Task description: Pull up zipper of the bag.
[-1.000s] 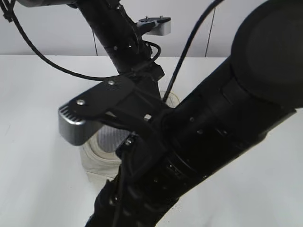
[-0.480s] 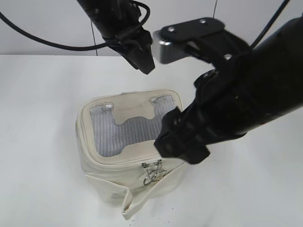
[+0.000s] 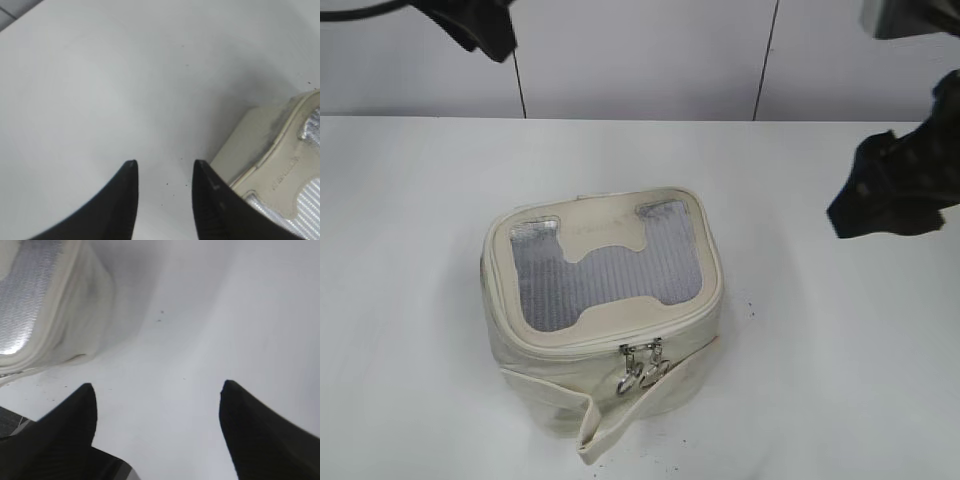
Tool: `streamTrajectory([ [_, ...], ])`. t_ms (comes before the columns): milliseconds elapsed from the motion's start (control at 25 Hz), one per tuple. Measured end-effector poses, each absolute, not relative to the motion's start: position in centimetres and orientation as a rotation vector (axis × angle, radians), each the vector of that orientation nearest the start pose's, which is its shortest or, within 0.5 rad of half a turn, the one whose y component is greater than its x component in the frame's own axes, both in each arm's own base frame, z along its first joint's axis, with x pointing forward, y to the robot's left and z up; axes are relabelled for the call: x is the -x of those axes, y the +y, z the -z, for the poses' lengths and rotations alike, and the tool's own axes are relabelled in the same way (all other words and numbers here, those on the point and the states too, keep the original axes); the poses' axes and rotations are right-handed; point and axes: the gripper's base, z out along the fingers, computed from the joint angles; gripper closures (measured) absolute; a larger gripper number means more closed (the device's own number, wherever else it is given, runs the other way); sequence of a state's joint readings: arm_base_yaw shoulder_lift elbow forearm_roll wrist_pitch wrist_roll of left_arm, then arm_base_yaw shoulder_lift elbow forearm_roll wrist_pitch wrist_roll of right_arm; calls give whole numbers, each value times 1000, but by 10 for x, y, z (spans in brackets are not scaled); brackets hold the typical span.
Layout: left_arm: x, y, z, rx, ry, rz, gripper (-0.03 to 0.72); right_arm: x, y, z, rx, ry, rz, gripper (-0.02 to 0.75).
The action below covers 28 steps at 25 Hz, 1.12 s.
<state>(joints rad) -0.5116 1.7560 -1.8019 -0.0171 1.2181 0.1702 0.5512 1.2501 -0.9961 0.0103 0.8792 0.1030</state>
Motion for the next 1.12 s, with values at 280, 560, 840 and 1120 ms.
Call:
streamTrajectory([
  [280,-290,-121,-401,-676,2502,104,403,-196,81,-325,404,2588,-63,150],
  [560,-206,-67,-385,-584,2552,62,403,-155,53,-337,349,2559,23,150],
  [840,-108,-39,-358,-543,2405,131,403,-98,30,-315,329,2502,-26,150],
  [1120,-34,-17,-308,-511,2255,174,403,-45,11,-291,341,2357,-133,150],
])
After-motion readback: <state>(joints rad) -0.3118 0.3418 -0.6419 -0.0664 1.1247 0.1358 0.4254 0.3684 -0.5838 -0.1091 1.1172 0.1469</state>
